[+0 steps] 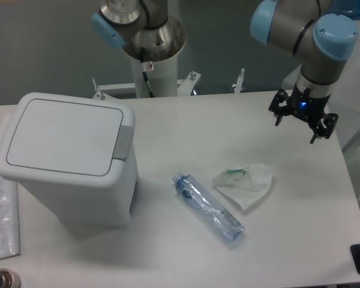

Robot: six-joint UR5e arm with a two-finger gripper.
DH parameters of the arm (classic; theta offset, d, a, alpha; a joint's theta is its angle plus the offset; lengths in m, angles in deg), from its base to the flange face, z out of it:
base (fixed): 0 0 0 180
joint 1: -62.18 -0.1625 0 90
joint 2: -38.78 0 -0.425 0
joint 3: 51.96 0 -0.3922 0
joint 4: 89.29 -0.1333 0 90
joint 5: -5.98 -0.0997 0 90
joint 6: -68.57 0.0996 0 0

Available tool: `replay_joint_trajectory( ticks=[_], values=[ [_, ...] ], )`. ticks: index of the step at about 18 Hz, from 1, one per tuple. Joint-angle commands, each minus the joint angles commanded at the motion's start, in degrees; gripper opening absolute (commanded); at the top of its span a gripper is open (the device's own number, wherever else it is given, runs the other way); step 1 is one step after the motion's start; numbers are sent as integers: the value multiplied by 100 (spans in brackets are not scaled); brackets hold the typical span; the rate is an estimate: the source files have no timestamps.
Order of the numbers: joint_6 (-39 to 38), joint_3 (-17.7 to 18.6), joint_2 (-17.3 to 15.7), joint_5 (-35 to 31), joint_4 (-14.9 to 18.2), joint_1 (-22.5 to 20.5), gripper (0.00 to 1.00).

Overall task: Open the trash can
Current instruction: 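Move the open gripper from its start pose toward the trash can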

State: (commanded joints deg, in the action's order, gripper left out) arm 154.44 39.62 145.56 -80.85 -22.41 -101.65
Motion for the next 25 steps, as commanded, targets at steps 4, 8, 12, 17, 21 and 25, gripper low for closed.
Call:
replay_joint_trajectory(
  ticks=[4, 8, 12, 17, 21, 25],
  values=[
    [-18, 150, -53, 9, 0, 18, 100],
    [-9, 158, 0, 62, -9, 44, 100],
    [-35, 325, 0, 88, -17, 27, 100],
    [-1148, 317, -35, 237, -17, 61, 100],
    [-1791, 150, 53, 850, -79, 71, 100],
    [-2371, -394, 114, 1195, 122, 70, 100]
  ],
)
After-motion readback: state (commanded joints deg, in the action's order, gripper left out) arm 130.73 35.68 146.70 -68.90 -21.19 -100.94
